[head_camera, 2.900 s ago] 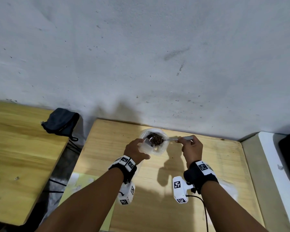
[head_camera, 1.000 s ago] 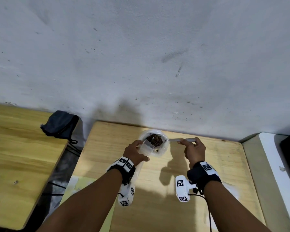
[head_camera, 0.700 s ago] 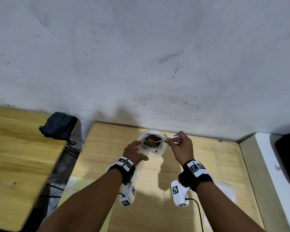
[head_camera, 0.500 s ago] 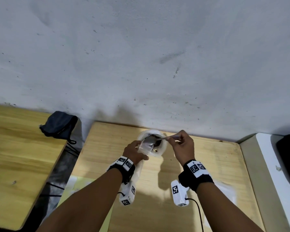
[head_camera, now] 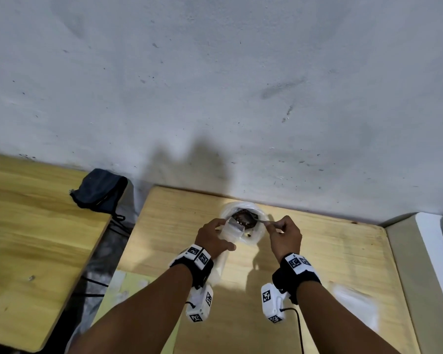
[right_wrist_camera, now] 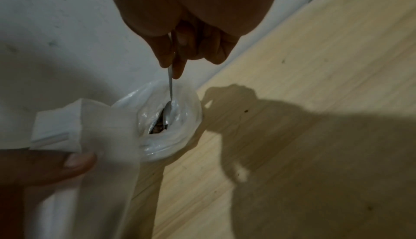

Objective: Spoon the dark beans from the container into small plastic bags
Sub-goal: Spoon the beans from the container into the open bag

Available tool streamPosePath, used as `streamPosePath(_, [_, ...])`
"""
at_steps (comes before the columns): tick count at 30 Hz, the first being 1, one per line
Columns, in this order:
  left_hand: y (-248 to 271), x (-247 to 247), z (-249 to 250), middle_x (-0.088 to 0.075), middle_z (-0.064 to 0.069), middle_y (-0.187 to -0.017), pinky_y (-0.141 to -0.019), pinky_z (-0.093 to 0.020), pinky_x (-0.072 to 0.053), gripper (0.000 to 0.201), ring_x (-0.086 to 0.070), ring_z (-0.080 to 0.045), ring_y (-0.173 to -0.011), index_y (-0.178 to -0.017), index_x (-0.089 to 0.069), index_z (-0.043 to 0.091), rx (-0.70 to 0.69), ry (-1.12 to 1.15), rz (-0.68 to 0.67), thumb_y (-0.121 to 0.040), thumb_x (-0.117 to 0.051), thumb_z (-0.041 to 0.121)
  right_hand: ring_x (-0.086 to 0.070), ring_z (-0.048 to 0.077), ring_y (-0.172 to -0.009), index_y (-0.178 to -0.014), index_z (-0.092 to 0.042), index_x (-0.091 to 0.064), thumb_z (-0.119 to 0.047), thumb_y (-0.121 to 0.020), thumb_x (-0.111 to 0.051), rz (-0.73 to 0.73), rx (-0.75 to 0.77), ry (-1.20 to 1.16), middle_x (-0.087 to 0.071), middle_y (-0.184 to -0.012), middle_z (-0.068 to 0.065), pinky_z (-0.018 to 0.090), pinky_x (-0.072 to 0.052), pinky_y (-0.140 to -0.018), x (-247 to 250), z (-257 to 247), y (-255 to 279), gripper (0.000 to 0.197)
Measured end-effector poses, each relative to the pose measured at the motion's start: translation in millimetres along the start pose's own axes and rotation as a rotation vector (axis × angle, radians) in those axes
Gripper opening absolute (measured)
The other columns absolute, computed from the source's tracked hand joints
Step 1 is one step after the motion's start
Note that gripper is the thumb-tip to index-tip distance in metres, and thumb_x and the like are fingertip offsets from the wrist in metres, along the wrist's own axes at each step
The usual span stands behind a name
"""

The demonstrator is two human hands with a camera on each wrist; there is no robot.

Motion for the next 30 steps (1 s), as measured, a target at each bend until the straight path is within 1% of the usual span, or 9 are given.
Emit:
streamPosePath(2, [-3,1,0,-0.062,-0.001,-0.123,-0.09,-0.035,-0.052,0.077,-0.06,-0.02,-0.106,-0.125,-0.056,0.02,0.002,-0.002,0.002,-0.055,-0.088,0.015,-0.053,0.012,-0.065,-0.069,-0.013,-0.044,-0.013,-0.085,-0.073,-0.012,-0.042,0.012,-0.063,-0.079,0.008,0.018,-0.039,-0.056,-7,3,-1,0.033])
streamPosePath(5, [-6,0,2,-0.062,-0.001,-0.122,-0.09,-0.034,-0.052,0.075,-0.06,-0.02,-0.105,-0.124,-0.057,0.02,0.002,-0.01,-0.004,-0.055,-0.088,0.015,-0.053,0.02,-0.067,-0.068,-0.014,-0.043,-0.016,-0.081,-0.074,-0.041,-0.125,-0.009,-0.062,-0.074,0.009,0.029,-0.039,-0.06,-15,8,-4,0.034])
streamPosePath(8, [-8,-2,3,-0.063,0.0,-0.121,-0.09,-0.034,-0.052,0.075,-0.061,-0.019,-0.104,-0.124,-0.057,0.019,-0.003,-0.016,-0.011,-0.055,-0.087,0.014,-0.046,0.021,-0.061,-0.068,-0.014,-0.046,-0.018,-0.079,-0.077,-0.072,-0.197,-0.024,-0.053,-0.066,0.003,0.03,-0.035,-0.057,-20,8,-5,0.033])
streamPosePath(13, [-8,-5,1,-0.062,0.003,-0.121,-0.09,-0.034,-0.052,0.078,-0.06,-0.017,-0.105,-0.124,-0.057,0.023,0.006,0.004,-0.013,-0.053,-0.088,0.016,-0.042,0.022,-0.057,-0.068,-0.013,-0.056,-0.021,-0.065,-0.082,-0.059,-0.357,-0.1,-0.051,-0.061,0.004,0.033,-0.036,-0.058,-13,17,-10,0.028])
streamPosePath(16, [-8,-6,1,-0.062,0.002,-0.121,-0.089,-0.032,-0.051,0.079,-0.058,-0.017,-0.106,-0.125,-0.056,0.024,-0.003,0.001,-0.006,-0.052,-0.088,0.015,-0.035,0.02,-0.049,-0.071,-0.012,-0.06,-0.01,-0.068,-0.08,-0.02,-0.401,-0.189,-0.046,-0.056,0.005,0.029,-0.03,-0.049,-1,17,-12,0.02])
streamPosePath(18, [-7,-6,1,-0.061,0.0,-0.122,-0.089,-0.03,-0.05,0.079,-0.057,-0.018,-0.107,-0.125,-0.056,0.023,-0.009,-0.004,-0.004,-0.053,-0.088,0.014,-0.03,0.019,-0.045,-0.074,-0.01,-0.061,-0.004,-0.073,-0.076,-0.012,-0.404,-0.227,-0.044,-0.055,0.006,0.026,-0.026,-0.044,9,16,-13,0.016])
streamPosePath(21, [-6,-5,-1,-0.06,-0.002,-0.124,-0.086,-0.028,-0.048,0.077,-0.056,-0.019,-0.11,-0.124,-0.056,0.023,-0.013,-0.013,-0.005,-0.055,-0.088,0.012,-0.024,0.017,-0.044,-0.073,-0.012,-0.051,-0.002,-0.078,-0.072,-0.009,-0.379,-0.27,-0.041,-0.057,0.005,0.025,-0.022,-0.044,24,14,-16,0.024])
streamPosePath(27, [-1,-8,-1,-0.059,-0.003,-0.125,-0.078,-0.023,-0.043,0.079,-0.055,-0.019,-0.11,-0.127,-0.055,0.024,-0.03,-0.045,0.009,-0.055,-0.087,0.015,-0.027,0.017,-0.044,-0.078,-0.01,-0.053,-0.001,-0.079,-0.07,-0.012,-0.275,-0.327,-0.049,-0.052,0.002,0.024,-0.023,-0.044,44,7,-11,0.019])
streamPosePath(30, [0,-10,-1,-0.057,-0.002,-0.128,-0.081,-0.024,-0.044,0.08,-0.055,-0.02,-0.114,-0.127,-0.054,0.025,-0.027,-0.044,0.018,-0.055,-0.088,0.015,-0.03,0.016,-0.045,-0.077,-0.01,-0.05,-0.001,-0.083,-0.068,-0.037,-0.174,-0.327,-0.061,-0.06,0.007,0.024,-0.025,-0.044,47,1,-3,0.02])
Point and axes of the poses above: each hand's wrist, its own y-axis away from the middle knuckle, its own x-axis out of the back of the hand, z = x × y, the point moved 3 cm from there along -y, towards the middle knuckle
